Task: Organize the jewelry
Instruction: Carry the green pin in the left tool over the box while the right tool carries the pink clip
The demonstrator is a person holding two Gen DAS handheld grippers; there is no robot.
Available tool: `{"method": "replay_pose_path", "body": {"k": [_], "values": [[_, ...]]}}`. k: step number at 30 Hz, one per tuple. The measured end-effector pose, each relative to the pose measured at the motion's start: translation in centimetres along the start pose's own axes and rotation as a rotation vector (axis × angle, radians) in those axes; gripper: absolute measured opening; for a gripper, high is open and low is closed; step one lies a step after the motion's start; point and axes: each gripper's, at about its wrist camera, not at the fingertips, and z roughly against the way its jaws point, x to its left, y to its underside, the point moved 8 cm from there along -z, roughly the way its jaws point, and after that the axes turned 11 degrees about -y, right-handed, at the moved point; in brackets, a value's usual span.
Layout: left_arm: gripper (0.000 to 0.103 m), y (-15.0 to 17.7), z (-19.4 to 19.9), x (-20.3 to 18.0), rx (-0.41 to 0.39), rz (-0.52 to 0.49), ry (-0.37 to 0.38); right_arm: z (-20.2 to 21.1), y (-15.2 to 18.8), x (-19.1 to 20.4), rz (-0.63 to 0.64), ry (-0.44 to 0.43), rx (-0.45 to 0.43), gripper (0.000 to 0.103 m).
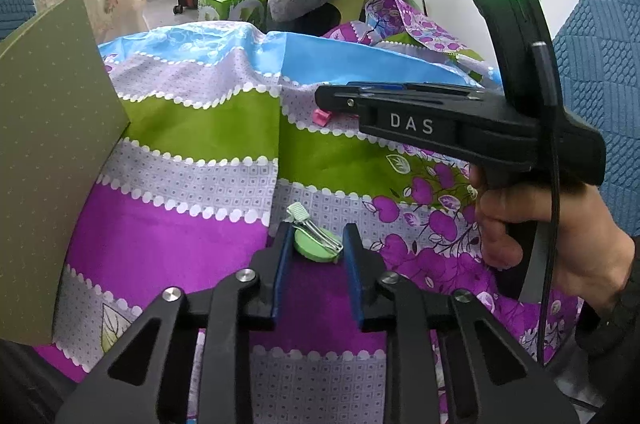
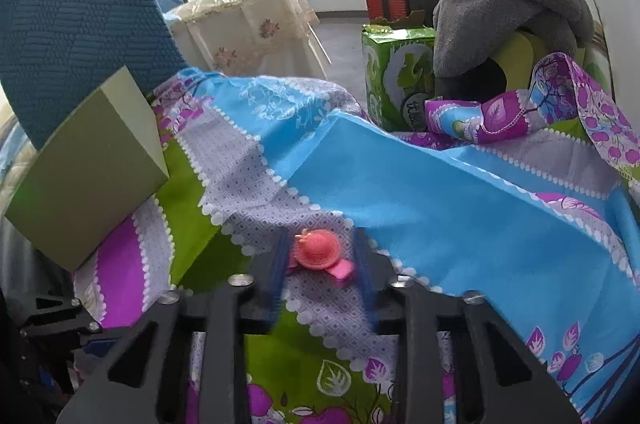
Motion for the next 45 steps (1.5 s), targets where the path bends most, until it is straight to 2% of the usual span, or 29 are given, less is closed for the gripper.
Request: {"method": "replay_pose_path", "body": {"k": [3,17,20,25,28,35,45], "values": [[0.026,0.0,0.0,0.1,0.004,-0.001,0.012,0.1,0.0,0.1,0.003,0.009,0.006,0.022],[0.026,-0.4,1.2,1.1,0.019,0.024,0.06,3.3,0.2,-0.3,-0.051,0.112,-0.018,0.022],[0.026,-0.3,1.3,1.4,0.038,0.026,0.064,4.5,0.8,-0.7,-0.084,0.205,-0.006,0.022],[0.026,-0.5,2.0,1.7,0.037,0.023,0.074,6.2,2.3,-0.7,-0.183,0.25,-0.008,0.022],[0.026,-0.7,2.8,2.2,0.027,0.033,0.086,7.7,2.9,0.1,-0.214,0.267,-0.028,0.022],[0.026,-0.5,4.2,2.4,0.035,0.007,0.121,11.5,4.8,3.2,-0.255,0.375,-0.053,0.022],[0.026,-0.7,7.8,3.5,0.013,-0.03,0.158,13.9,8.0,8.1,-0.385,0.361,-0.08,0.022]]}}
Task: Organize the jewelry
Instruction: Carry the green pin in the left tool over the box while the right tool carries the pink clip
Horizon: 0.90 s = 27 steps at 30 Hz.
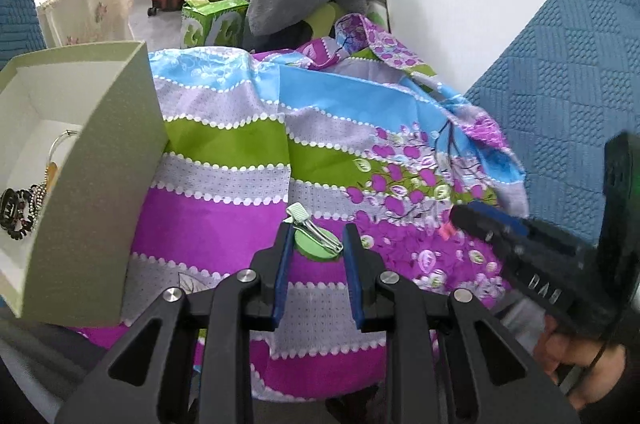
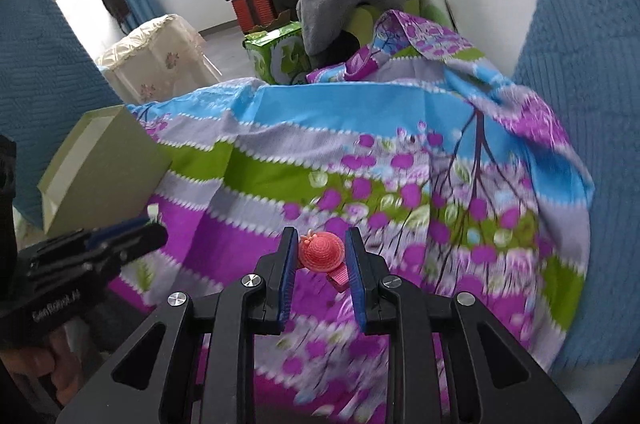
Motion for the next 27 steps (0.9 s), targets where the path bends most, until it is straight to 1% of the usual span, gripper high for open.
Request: {"method": "replay_pose_path", "body": {"k": [6,10,13,17,22,27], "values": [[0.026,-1.1,2.8,0.6,-0.033,-0.029,-0.011,1.4,0.8,2.6,-0.03,-0.013,-0.014,0.022],[0.026,-2.0,5.0,1.1,-0.054,-0.055,-0.031,2.4,0.1,4.0,-0.026,-0.017,-0.042,0.022],[0.026,-3.4,7.5,1.4,-0.101,-0.039,0.004,3.8,-1.5,5.4,-0.012,-0.023,-0.083,0.022],[0.026,-5.2,10.3,1.7,-0.152,-0.044,0.016,5.8,-3.7,6.9,0.003,-0.029,-0.138,0.022],[0.026,-7.3,12.8,2.7,-0.204,-0.047,0.004,8.3,-6.6,8.8,0.031,-0.03,-0.209,0.022],[0.026,-9.0,14.9,4.4,-0.247,-0.053,-0.024,9.4,-9.1,11.0,0.074,-0.045,-0.255,0.022]]}}
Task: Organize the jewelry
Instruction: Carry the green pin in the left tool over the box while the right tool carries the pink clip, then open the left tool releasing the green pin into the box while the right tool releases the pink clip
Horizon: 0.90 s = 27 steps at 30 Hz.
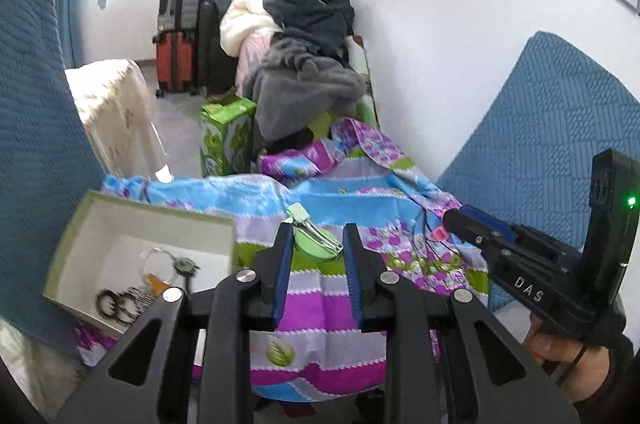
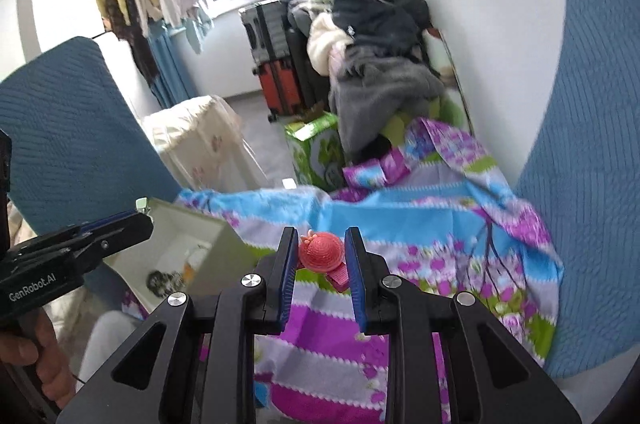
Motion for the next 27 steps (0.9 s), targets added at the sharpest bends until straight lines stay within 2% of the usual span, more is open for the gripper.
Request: {"method": "replay_pose_path", "body": {"k": [7,15,20,27], "values": [[0.026,-2.0,1.5,4.2,-0.056,0.029,-0.05,-0.6,-3.5,4.4,0.065,-0.06,-0.051,0.022],[0.026,-1.0,0.3,9.7,-0.034,0.086,-0.129,-5.0,-4.5,9.7,0.116,-0.169,-0.05,0.022],[0.026,0.2,-1.4,12.6,0.002,0.117,-0.172,-8.6,-3.5,12.2,0.145,-0.214,0.013,0.022],[0.026,2.8,-4.7,16.0,0.072,0.173,-0.209,-14.8,0.1,14.0,0.177,-0.258,0.147,0.022]]}}
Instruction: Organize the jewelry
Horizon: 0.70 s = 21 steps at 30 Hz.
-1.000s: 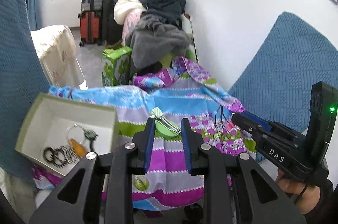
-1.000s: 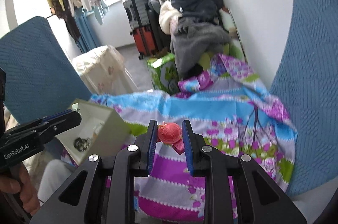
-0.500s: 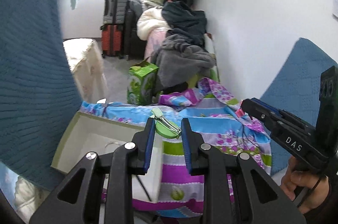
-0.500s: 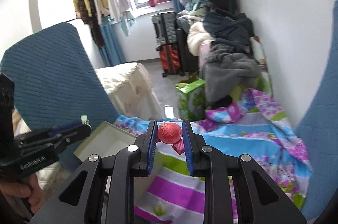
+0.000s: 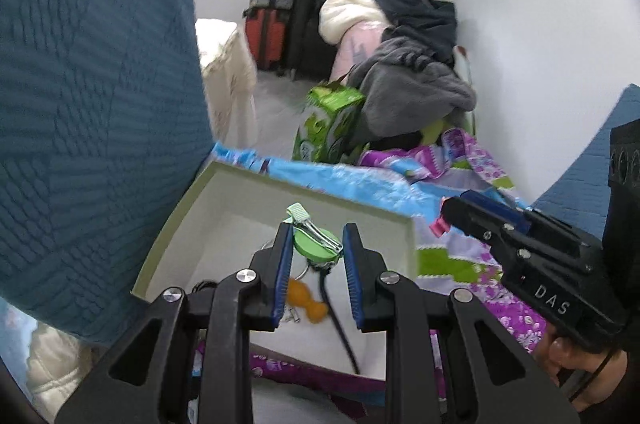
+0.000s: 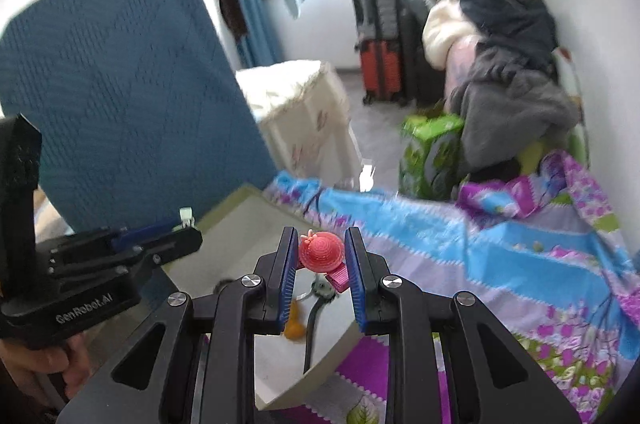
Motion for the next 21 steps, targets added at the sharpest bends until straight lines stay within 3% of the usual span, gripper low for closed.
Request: {"method": "replay_pose_path", "body": {"k": [8,13,15,18,21], "values": [[0.026,2.1,-3.8,2.1,0.086,0.027,-0.044,-4.3,1.9,0.9,0.039,-0.03,0.096,0.022],[0.026,1.9,-4.0,2.9,0.094,0.038,-0.058,-5.5,2.7,0.5,0.028,-0.027,0.121,0.022],[0.026,1.7,-3.9,2.8,0.099,0.031,-0.07,-5.5,2.7,0.4,0.014,-0.024,0.125,0.029],[0.045,1.5,-3.7,3.0,0.111,0.036,-0.102,-4.5,2.1,0.6,0.031,-0.013,0.092,0.037],[0.067,0.8,-2.2,3.0,0.068,0.052,-0.1,-3.1,1.3,0.8,0.039,-0.007,0.062,0.044]]}}
